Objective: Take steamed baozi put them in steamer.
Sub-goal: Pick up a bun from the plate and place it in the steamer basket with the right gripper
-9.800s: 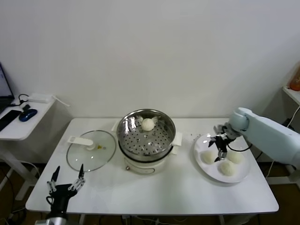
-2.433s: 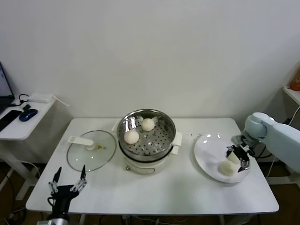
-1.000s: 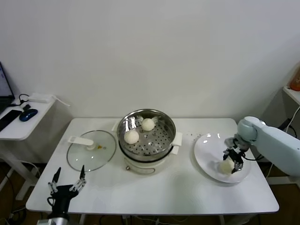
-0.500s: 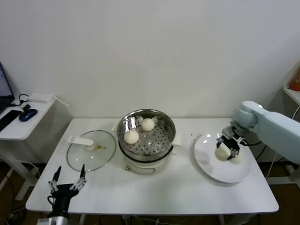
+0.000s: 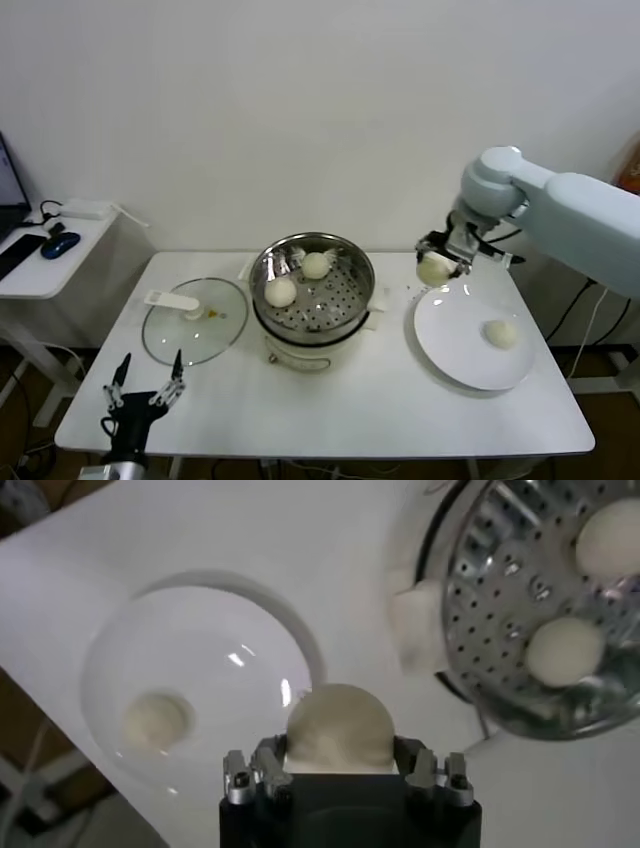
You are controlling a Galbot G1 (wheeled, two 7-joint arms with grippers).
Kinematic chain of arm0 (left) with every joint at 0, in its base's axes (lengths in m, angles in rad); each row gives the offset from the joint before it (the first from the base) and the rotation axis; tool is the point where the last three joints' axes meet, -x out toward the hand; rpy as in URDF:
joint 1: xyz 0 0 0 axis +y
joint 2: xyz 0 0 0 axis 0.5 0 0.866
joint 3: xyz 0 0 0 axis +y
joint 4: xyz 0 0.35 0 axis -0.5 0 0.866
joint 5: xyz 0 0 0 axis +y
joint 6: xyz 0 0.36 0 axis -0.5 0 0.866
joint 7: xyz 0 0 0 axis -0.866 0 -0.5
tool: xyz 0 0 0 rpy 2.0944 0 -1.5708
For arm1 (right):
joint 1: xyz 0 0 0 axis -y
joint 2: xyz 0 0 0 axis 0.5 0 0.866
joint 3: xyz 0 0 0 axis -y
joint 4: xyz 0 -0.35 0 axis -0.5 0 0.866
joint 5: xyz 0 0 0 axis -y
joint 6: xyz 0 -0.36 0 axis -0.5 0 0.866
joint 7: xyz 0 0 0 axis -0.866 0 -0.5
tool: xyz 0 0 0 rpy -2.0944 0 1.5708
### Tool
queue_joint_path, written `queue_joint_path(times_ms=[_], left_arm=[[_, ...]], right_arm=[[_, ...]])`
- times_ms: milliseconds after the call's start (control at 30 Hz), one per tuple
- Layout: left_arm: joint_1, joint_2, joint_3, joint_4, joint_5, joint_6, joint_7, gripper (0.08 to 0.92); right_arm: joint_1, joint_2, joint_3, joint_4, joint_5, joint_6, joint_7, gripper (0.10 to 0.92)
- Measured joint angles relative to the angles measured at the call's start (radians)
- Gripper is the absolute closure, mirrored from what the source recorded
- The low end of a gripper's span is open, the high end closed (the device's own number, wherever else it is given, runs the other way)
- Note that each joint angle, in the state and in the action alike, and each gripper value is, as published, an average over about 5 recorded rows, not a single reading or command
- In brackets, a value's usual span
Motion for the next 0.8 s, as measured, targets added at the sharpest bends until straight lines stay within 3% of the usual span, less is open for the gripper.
queue_joint_path(times_ms=[800], left_arm=[[-0.007, 0.008, -0.007, 0.007, 0.018, 0.021, 0.003, 0.177]], right_arm=[[-0.106, 0.414, 0.005, -0.087, -0.198, 0.133, 0.017, 0.33]])
